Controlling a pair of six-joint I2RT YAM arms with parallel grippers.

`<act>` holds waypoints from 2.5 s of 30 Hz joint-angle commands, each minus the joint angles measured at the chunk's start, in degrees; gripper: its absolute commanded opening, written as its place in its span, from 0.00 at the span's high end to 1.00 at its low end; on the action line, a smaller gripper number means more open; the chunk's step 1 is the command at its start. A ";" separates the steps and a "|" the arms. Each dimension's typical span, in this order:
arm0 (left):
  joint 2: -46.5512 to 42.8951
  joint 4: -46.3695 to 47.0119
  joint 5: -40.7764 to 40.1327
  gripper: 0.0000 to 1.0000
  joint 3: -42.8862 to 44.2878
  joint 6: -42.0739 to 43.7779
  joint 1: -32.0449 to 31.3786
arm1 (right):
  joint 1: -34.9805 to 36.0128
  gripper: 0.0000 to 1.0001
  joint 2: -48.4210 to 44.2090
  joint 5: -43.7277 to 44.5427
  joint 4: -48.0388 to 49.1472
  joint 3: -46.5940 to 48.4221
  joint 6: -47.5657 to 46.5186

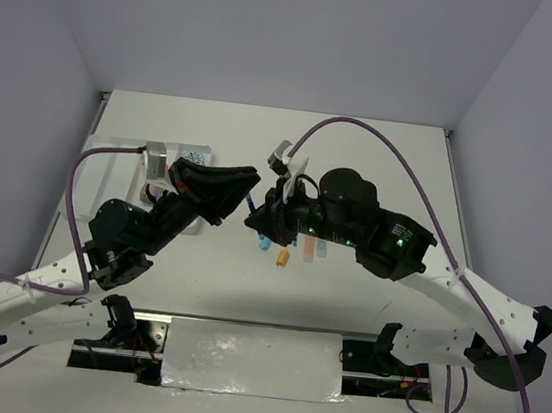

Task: Sort the stationery into containers
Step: Close the pen cap on the pen.

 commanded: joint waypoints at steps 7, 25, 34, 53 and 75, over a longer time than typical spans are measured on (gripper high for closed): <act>3.85 -21.88 6.01 1.00 -3.77 -4.34 -8.78 | -4.06 1.00 -3.53 -5.27 33.88 3.58 2.26; -1.96 -28.95 15.26 0.21 16.03 13.58 -8.78 | -4.50 1.00 -14.98 -35.35 30.99 -22.91 1.55; -5.04 -24.01 35.95 0.06 17.61 19.13 -8.78 | -5.29 1.00 -13.48 -51.87 24.92 -19.57 -0.56; 1.20 -20.49 31.13 0.33 21.40 12.45 -8.87 | -7.31 1.00 -10.05 -59.36 21.14 -16.14 -1.09; 3.92 -32.17 3.98 1.00 23.59 7.71 -8.78 | -8.45 0.92 -24.11 -18.16 29.05 -24.75 2.68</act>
